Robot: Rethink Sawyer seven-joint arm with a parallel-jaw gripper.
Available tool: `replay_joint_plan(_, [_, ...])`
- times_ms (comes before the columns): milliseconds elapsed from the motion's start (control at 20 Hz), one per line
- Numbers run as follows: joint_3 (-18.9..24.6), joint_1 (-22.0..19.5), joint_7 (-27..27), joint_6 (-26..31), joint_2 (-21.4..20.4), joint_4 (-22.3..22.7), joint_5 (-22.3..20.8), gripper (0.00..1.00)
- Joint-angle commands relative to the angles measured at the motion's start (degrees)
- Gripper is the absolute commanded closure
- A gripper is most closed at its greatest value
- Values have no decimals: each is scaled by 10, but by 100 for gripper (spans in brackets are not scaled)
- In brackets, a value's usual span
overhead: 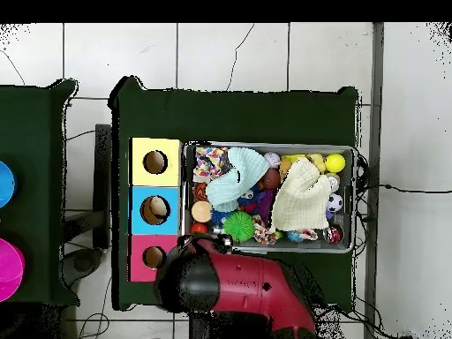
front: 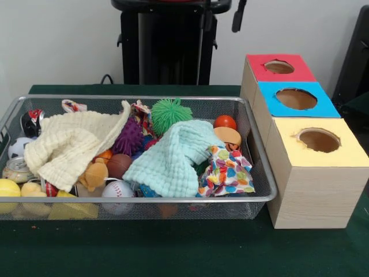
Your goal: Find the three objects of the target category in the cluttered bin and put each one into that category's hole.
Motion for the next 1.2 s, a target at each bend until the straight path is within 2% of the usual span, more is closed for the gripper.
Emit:
replay_joint_plan(50, [64,-56,-54,15,75,-94,-49,0])
replay_joint_plan(700, [151,-145,-124,32,149,-188,-110,0])
replay_joint_plan(1050, [184,-159,-118,27,184,-228,-149,0])
replay_joint_plan(1200, [200,-164,-120,37,183,-231,-155,0])
